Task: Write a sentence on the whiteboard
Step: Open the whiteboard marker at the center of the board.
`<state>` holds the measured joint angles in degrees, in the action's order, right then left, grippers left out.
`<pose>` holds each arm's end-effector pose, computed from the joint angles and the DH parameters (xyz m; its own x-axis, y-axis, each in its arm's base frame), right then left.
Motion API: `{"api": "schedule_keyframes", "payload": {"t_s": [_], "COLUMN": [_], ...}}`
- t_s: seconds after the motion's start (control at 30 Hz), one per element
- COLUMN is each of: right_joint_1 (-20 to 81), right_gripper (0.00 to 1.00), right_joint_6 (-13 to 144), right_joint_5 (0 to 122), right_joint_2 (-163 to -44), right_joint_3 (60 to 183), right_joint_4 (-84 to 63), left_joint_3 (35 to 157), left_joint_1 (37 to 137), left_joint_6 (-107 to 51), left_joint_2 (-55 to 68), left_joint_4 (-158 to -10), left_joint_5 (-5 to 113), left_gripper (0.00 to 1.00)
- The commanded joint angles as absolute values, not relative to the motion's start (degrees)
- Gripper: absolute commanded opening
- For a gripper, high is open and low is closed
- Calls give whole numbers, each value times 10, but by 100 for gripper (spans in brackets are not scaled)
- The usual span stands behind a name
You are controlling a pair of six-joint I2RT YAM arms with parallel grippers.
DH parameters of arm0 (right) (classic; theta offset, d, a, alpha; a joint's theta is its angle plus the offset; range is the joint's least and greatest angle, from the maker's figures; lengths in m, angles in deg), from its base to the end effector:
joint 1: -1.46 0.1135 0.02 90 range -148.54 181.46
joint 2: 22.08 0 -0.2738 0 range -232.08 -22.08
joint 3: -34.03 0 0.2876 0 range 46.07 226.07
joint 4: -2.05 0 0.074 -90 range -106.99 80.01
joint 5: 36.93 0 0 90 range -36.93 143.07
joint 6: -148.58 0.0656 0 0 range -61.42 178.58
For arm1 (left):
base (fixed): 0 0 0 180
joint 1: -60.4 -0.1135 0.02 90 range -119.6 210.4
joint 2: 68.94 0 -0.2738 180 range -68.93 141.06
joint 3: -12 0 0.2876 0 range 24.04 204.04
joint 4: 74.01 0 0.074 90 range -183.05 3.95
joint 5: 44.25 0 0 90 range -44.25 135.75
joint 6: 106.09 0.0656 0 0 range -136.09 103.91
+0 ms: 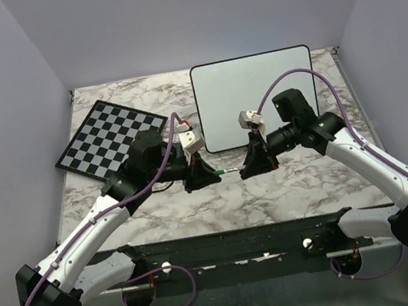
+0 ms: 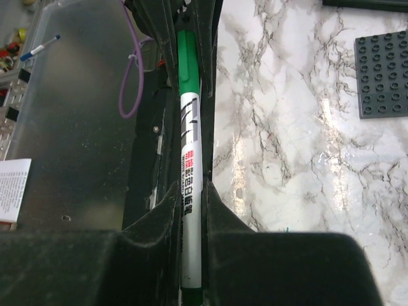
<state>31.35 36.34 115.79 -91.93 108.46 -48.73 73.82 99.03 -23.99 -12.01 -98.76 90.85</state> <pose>0.2175 0.1923 0.3184 -0.2909 -0.3673 -0.8834 -0.9419 -0.0521 0.3318 0.1821 -0.2050 0.3266 -0.3950 0.1914 -0.8985 0.9155 0.1634 -0.3676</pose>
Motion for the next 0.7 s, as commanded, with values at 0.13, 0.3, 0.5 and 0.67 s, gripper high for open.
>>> {"api": "schedule_keyframes", "payload": {"t_s": [0.13, 0.3, 0.5, 0.67], "right_joint_1": [316, 320, 321, 324], "right_gripper": [36, 39, 40, 37], "right_joint_6": [307, 311, 319, 324], "right_joint_5": [1171, 1174, 1177, 1182], "right_joint_2": [-957, -969, -971, -977], "right_joint_3": [1123, 1136, 1137, 1130], "right_joint_4": [-560, -565, -560, -556], "left_joint_3": [861, 885, 890, 894], "left_joint_1": [999, 1014, 1021, 1022], "left_joint_6": [-129, -118, -115, -116], "left_joint_2": [-63, -35, -17, -15], "left_joint_4": [-1152, -1167, -1170, -1164], "left_joint_5": [907, 895, 888, 885], "left_gripper": [0, 0, 0, 0]}}
